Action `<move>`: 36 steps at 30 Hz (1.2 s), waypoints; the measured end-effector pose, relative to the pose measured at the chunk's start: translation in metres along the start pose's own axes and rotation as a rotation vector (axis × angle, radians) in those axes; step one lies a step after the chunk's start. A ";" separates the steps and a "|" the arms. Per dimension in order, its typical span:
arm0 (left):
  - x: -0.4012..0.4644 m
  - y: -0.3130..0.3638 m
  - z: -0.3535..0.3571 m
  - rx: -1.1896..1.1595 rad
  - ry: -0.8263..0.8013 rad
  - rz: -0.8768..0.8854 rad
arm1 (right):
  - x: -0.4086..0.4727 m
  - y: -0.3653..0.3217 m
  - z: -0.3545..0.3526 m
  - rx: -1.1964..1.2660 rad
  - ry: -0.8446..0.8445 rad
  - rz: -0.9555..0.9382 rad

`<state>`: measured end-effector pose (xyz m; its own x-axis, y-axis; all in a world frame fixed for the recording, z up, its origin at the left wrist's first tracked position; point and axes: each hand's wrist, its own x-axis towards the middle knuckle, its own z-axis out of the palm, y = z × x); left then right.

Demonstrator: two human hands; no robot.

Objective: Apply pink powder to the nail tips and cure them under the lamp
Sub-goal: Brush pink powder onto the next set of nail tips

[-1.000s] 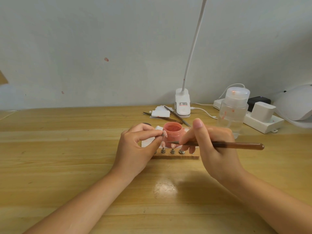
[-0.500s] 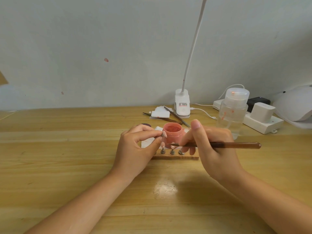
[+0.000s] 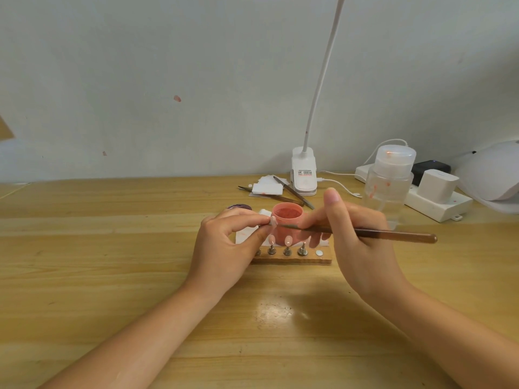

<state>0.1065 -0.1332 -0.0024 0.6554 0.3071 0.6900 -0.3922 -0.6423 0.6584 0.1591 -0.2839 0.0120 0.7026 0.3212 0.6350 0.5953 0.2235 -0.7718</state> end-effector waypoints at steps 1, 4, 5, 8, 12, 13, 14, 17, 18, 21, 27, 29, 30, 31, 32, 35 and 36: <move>0.000 0.000 0.000 -0.003 0.002 -0.001 | 0.000 -0.001 0.000 0.007 0.005 0.015; 0.000 0.001 0.000 -0.017 0.000 -0.019 | 0.001 -0.003 0.000 0.020 0.038 -0.028; 0.000 0.001 -0.001 -0.022 -0.001 -0.027 | 0.001 -0.003 0.001 0.017 0.035 -0.048; 0.001 0.001 -0.001 -0.032 -0.003 -0.045 | 0.001 -0.003 0.002 0.022 0.008 -0.016; 0.001 0.001 -0.001 -0.046 -0.005 -0.057 | 0.000 -0.004 0.000 0.021 0.036 -0.012; 0.001 0.001 -0.001 -0.045 -0.007 -0.058 | 0.000 -0.004 0.001 0.013 0.038 -0.035; 0.001 0.001 -0.001 -0.042 -0.010 -0.056 | 0.001 -0.004 0.001 0.001 0.030 -0.047; 0.000 0.000 0.000 -0.025 -0.018 -0.031 | 0.000 -0.003 0.001 -0.006 -0.006 0.007; 0.000 0.001 0.000 -0.027 -0.017 -0.027 | 0.000 -0.003 0.001 -0.003 -0.009 0.021; 0.000 0.001 0.000 -0.034 -0.019 -0.034 | 0.000 -0.002 -0.001 -0.012 0.008 -0.051; 0.000 0.001 0.000 -0.007 -0.010 -0.059 | -0.001 0.002 -0.001 -0.069 -0.037 -0.043; 0.000 0.002 -0.001 -0.006 -0.016 -0.066 | -0.001 0.002 -0.001 -0.091 -0.032 -0.100; 0.000 0.002 -0.001 -0.005 -0.020 -0.069 | 0.000 0.002 -0.001 -0.122 -0.041 -0.135; 0.000 0.002 -0.001 -0.005 -0.022 -0.070 | 0.000 0.002 0.000 -0.149 -0.057 -0.157; 0.000 0.002 -0.001 -0.006 -0.024 -0.072 | 0.000 0.003 -0.001 -0.161 -0.073 -0.158; 0.000 0.003 -0.001 -0.007 -0.025 -0.085 | -0.002 0.005 -0.002 -0.120 -0.083 -0.099; 0.000 0.003 0.000 -0.007 -0.025 -0.088 | -0.002 0.005 -0.002 -0.113 -0.073 -0.112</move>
<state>0.1053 -0.1346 -0.0002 0.7033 0.3448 0.6216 -0.3368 -0.6085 0.7185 0.1615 -0.2857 0.0070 0.6015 0.3671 0.7095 0.7113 0.1583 -0.6849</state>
